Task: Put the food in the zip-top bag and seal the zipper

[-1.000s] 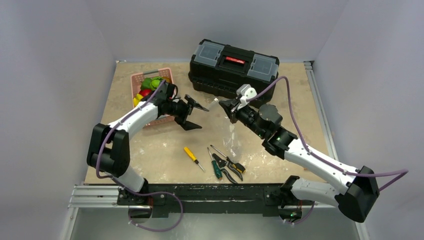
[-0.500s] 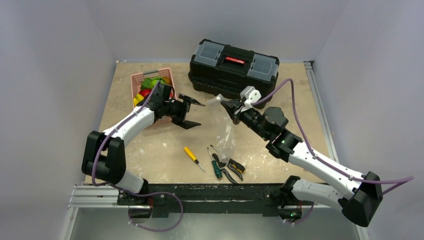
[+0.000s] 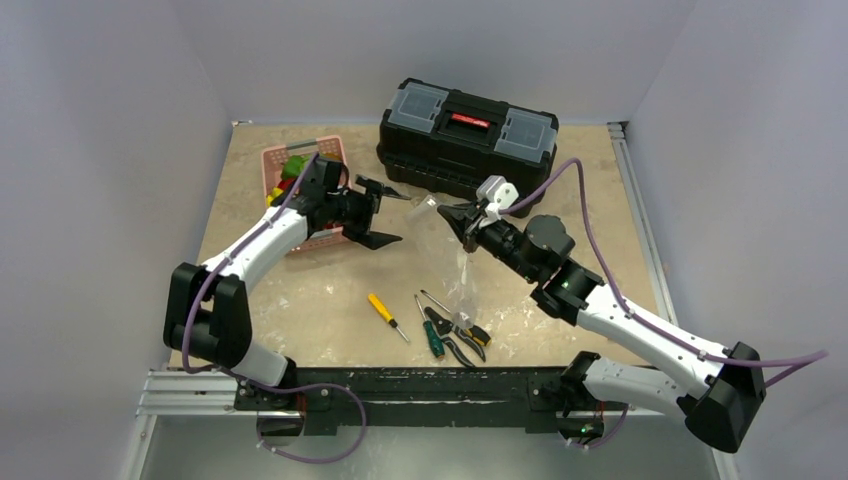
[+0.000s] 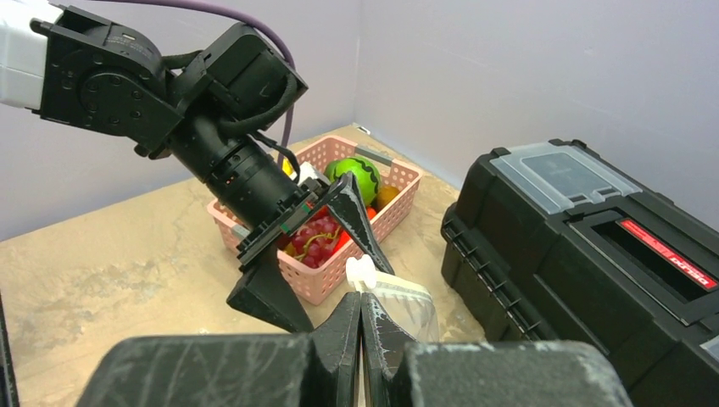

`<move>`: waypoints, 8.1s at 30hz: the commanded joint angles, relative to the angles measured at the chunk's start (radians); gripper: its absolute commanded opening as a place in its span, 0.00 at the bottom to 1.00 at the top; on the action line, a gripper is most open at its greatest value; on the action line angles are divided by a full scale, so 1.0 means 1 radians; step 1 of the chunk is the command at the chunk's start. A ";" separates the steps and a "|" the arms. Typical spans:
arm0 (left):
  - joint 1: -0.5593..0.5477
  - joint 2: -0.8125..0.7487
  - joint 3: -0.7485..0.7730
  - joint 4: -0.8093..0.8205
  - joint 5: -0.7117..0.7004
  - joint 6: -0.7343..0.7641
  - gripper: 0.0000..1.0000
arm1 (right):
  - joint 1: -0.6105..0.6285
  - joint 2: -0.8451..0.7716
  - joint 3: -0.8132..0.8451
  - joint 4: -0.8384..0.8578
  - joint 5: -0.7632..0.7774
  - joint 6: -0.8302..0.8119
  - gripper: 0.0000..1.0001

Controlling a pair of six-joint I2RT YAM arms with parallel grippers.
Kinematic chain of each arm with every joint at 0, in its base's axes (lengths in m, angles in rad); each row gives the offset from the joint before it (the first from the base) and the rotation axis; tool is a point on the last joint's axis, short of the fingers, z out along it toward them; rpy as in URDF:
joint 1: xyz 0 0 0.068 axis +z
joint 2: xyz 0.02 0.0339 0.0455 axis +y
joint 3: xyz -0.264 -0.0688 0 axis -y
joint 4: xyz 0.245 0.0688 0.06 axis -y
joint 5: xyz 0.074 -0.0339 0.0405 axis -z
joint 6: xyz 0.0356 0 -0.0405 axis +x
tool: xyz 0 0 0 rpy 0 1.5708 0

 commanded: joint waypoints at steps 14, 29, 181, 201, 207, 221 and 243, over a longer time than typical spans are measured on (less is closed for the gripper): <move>-0.096 0.003 -0.075 0.107 -0.002 -0.169 0.42 | 0.025 0.004 0.003 0.037 -0.025 -0.018 0.00; -0.103 -0.179 -0.013 -0.056 -0.243 0.307 0.00 | 0.080 -0.007 0.082 -0.184 0.112 0.183 0.42; -0.360 -0.506 -0.014 -0.193 -0.627 0.513 0.02 | 0.323 0.379 0.540 -0.699 0.701 0.425 0.00; -0.359 -0.439 0.097 -0.225 -0.649 0.673 0.00 | 0.258 0.280 0.477 -0.592 0.583 0.294 0.27; -0.358 -0.419 0.124 -0.287 -0.699 0.605 0.00 | 0.294 0.367 0.631 -0.757 0.643 0.414 0.69; -0.358 -0.404 0.150 -0.340 -0.742 0.592 0.00 | 0.449 0.366 0.651 -0.770 0.748 0.394 0.76; -0.358 -0.418 0.146 -0.363 -0.741 0.565 0.00 | 0.465 0.535 0.709 -0.777 0.981 0.435 0.46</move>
